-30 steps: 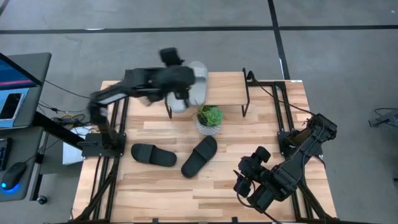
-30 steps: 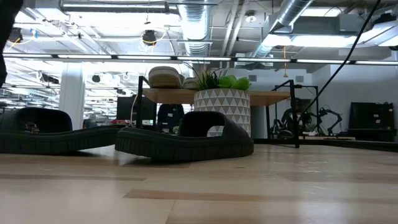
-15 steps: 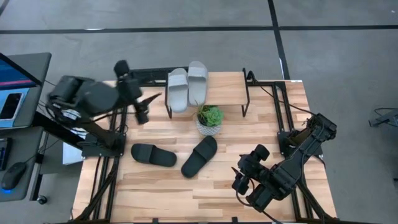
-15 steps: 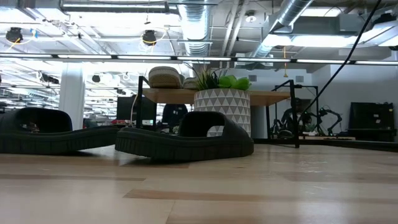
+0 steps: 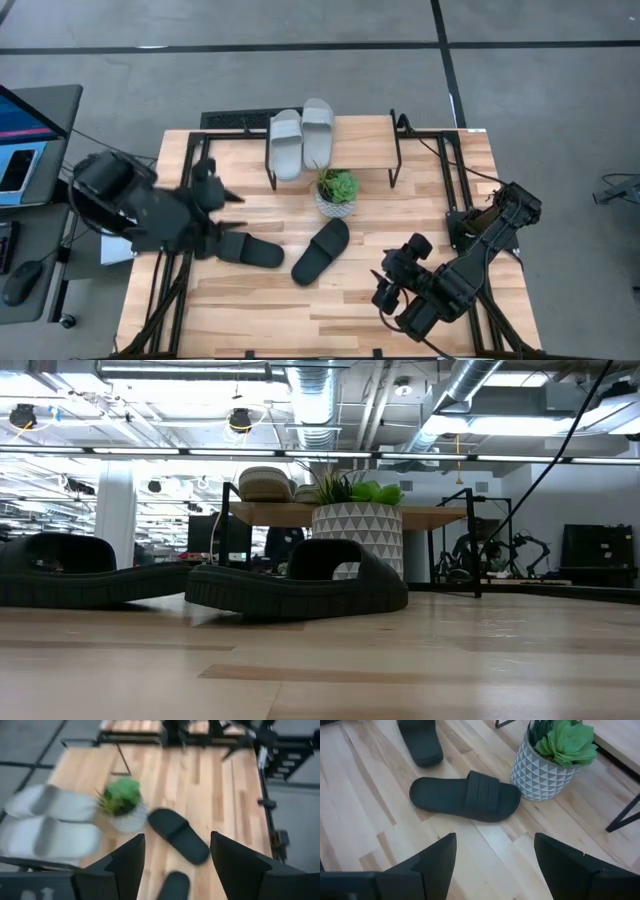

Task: Pick and place slides into the shelf
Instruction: Put the left black slide on the shelf

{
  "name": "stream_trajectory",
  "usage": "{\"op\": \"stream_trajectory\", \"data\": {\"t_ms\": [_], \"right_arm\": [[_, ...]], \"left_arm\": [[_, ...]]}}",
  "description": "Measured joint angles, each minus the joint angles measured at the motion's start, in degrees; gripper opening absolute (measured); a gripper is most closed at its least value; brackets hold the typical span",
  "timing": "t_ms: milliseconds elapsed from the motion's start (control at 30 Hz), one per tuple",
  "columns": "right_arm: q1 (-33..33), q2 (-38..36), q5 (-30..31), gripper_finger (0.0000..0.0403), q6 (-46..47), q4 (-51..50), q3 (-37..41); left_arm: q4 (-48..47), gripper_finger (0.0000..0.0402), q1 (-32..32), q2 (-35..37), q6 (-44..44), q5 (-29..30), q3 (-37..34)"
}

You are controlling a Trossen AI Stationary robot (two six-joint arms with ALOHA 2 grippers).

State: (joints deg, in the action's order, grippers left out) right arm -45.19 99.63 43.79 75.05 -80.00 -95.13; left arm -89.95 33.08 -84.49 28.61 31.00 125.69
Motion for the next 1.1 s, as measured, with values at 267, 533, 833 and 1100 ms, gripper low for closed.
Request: {"op": "stream_trajectory", "data": {"t_ms": [267,533,833,1100], "right_arm": [[0.00,0.00,0.00,0.0260,0.00,3.13,0.02],[-0.07,0.02,-0.17,0.0260,-0.04,6.11,0.02],[-0.07,0.00,-0.22,0.0260,-0.04,6.71,0.02],[-0.07,0.00,-0.23,0.0260,-0.46,4.48,0.02]], "left_arm": [[0.64,0.0212,7.53,0.09,9.97,4.91,-14.32],[3.02,0.0212,13.79,0.09,24.58,12.84,-30.64],[19.31,0.0212,16.33,0.09,38.69,15.62,-49.27],[34.95,0.0212,16.32,0.09,45.78,16.70,-60.03]]}}
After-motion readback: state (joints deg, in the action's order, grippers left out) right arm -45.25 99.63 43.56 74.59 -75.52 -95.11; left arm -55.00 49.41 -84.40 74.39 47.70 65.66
